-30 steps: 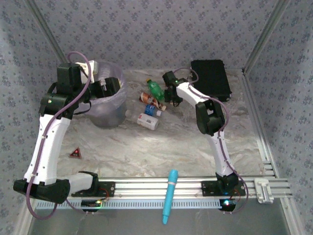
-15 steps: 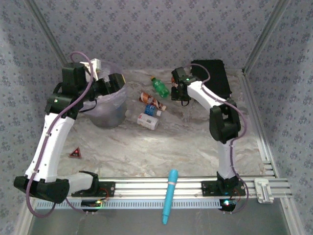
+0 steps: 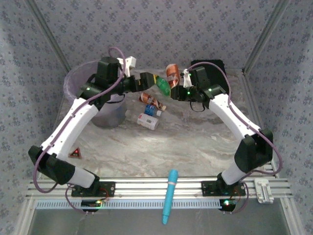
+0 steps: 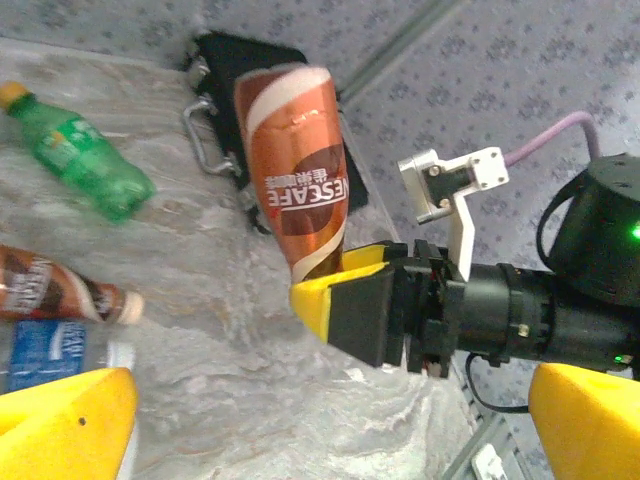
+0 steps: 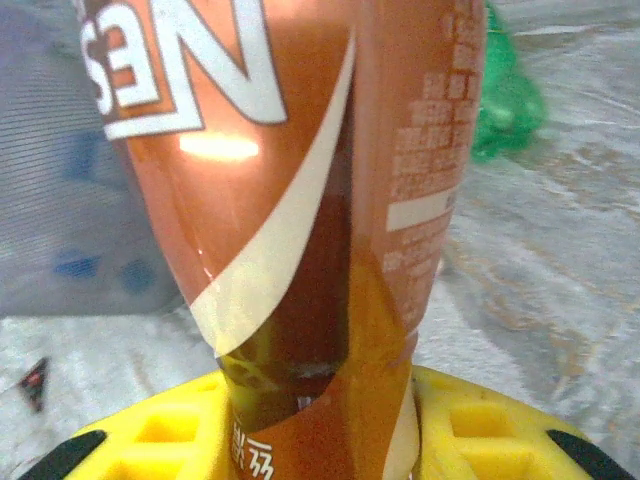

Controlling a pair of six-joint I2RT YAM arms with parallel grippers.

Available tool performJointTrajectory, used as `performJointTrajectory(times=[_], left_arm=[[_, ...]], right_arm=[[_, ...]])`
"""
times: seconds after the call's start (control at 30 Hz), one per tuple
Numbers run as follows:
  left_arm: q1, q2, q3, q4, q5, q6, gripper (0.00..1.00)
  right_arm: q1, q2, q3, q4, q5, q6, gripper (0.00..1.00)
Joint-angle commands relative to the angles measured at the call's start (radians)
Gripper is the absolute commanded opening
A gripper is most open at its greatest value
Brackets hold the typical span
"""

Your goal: Put the plastic bottles in the bin

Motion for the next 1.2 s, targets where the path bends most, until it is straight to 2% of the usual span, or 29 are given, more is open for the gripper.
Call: performJointTrajectory(times=[0.0,0.23,0.57,0.83,1.03,1.1,1.17], left_arm=[[-0.021,0.007,0.042,0.093,0.044,-0.038,1.00],[-0.057,0.044,0.010,0.153,0.064,-0.071,1.00],[-0.060,0.090,-0.045,0.258,0.037,-0.144,0.97],[-0.062,0.114,-0.053,0.292,0.055,-0.173,0.82],[-0.060,0.120,-0.039,0.289,0.052,-0.171,0.63],[-0.060,0.119,-0.027,0.272,0.045,-0.158,0.60],[-0.060,0.124,-0.012,0.255,0.041,-0.147,0.59]], right_arm=[[0.023,-0.075,-0.039,0.061,-0.114,-0.017,0.31],[0.062,-0.128,-0.077,0.127,-0.207,-0.008,0.31],[0.116,-0.142,-0.105,0.245,-0.225,0.004,0.31],[0.128,-0.145,-0.112,0.301,-0.237,0.013,0.31],[0.133,-0.137,-0.098,0.296,-0.229,0.009,0.32],[0.135,-0.132,-0.091,0.284,-0.227,0.004,0.34],[0.136,-0.131,-0.085,0.276,-0.229,0.001,0.40]])
